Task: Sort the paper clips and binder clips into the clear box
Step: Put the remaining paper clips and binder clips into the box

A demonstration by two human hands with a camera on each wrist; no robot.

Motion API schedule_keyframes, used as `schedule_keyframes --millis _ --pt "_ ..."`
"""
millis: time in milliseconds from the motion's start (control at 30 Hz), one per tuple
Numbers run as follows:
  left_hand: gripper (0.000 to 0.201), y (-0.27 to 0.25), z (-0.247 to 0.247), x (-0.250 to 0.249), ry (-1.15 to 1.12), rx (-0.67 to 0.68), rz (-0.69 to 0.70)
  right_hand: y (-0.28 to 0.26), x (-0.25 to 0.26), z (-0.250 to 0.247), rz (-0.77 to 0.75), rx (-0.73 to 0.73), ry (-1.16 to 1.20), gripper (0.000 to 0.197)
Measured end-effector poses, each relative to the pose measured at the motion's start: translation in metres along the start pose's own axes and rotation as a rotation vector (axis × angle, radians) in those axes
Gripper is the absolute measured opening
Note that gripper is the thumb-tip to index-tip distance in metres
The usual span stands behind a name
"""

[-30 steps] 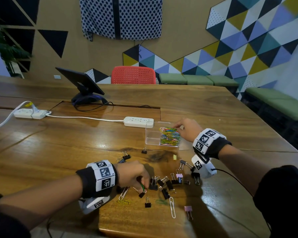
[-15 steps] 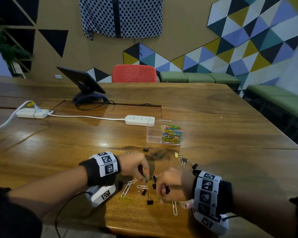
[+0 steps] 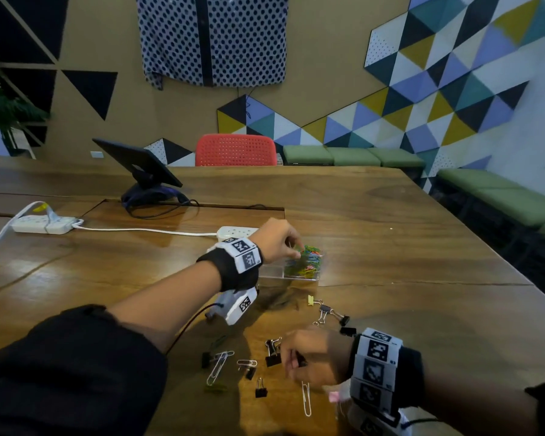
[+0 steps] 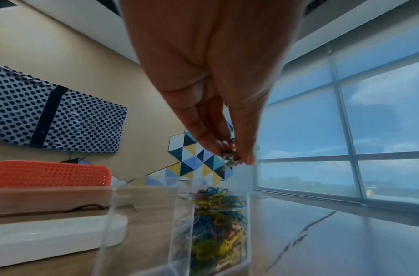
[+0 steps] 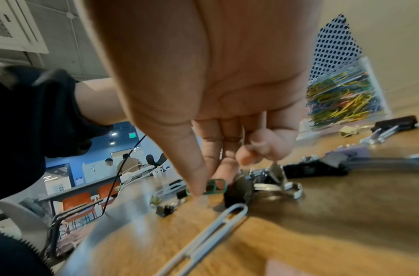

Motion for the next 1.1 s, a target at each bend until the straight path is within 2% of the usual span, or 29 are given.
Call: schedule_keyframes --millis 167,233,333,567,700,833,933,1000,1100 --pt "0.025 0.039 0.022 -0.005 0.066 -0.024 -0.064 -0.002 -0.023 -0.022 0.046 -0.111 -0.026 0.016" --pt "0.025 0.047 0.032 -0.003 0.077 -0.033 -0.099 -0.003 -0.032 -0.027 0.071 -0.134 0.016 0.009" --pt "0.025 0.052 0.046 0.002 0.099 -0.02 -0.129 -0.002 -0.045 -0.035 0.18 -0.18 0.011 0.014" --pt "0.033 0.049 0.049 0.01 0.142 -0.017 -0.103 0.022 -0.069 -0.089 0.268 -0.492 -0.002 0.014" --pt "0.024 0.047 0.043 0.02 0.086 -0.067 -0.15 0.042 -0.087 -0.114 0.385 -0.675 0.041 0.012" --pt "0.022 0.036 0.036 0.027 0.077 -0.099 -0.133 0.059 -0.101 -0.126 0.437 -0.764 0.0 0.017" --pt "0.024 0.017 0.024 0.026 0.045 -0.127 -0.056 0.067 -0.106 -0.129 0.442 -0.777 -0.034 0.02" --pt "0.022 0.0 0.015 0.022 0.018 -0.091 -0.005 0.072 -0.11 -0.127 0.45 -0.779 -0.044 0.02" --pt "0.018 -0.032 0.005 0.022 0.025 0.11 0.016 0.08 -0.114 -0.121 0.438 -0.784 -0.044 0.02"
Point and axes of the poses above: each hand's wrist, its own y-axis towards the middle knuckle, its own z-axis out of the palm, x = y × z, the point moved 4 cm from there along y, towards the middle knuckle, and after that the axes turned 14 degrees about -x, right-handed, at the moved point
